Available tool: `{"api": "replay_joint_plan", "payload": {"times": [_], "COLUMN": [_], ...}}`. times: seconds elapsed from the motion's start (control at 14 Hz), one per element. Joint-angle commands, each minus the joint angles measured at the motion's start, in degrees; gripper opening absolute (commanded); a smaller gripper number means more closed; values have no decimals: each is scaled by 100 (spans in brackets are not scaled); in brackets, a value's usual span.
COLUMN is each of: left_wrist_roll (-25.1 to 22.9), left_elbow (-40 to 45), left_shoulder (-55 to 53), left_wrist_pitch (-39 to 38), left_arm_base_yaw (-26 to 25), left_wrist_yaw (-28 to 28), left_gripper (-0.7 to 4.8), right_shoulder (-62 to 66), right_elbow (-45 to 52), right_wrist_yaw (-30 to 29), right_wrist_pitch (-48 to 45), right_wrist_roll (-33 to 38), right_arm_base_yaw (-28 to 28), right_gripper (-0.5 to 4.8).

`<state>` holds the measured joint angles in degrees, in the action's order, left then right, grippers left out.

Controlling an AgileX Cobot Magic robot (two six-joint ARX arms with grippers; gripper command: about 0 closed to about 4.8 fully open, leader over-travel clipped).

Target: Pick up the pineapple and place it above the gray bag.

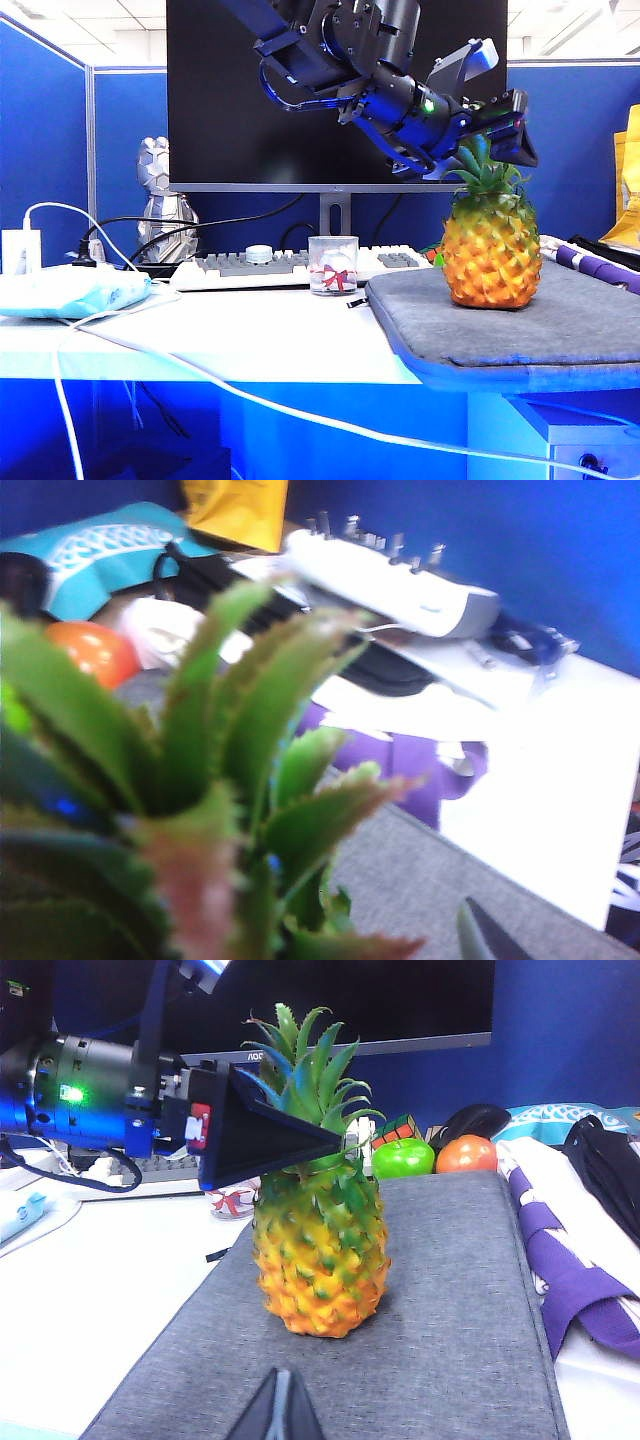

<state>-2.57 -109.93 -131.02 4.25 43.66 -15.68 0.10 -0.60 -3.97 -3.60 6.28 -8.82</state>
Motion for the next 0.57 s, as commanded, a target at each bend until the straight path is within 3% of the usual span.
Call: {"api": "replay_joint_plan", "payload": {"times": [0.07,0.57], "left_wrist_roll": [-46,-44], "left_elbow": [-22,-17], "left_shoulder": [7,278], "left_wrist_pitch": [15,-262], "left_arm_base_yaw": [-2,66], "left_wrist_yaw": [111,133], "left_gripper": [479,479], "right_shoulder": [2,2], "right_elbow": [52,52], "right_wrist_yaw": [-4,-4], "right_wrist_pitch": [-103,-111], "right_wrist_roll": [17,129], "right_arm_base_yaw": [-2,-2], "right_gripper": [-5,-5]}}
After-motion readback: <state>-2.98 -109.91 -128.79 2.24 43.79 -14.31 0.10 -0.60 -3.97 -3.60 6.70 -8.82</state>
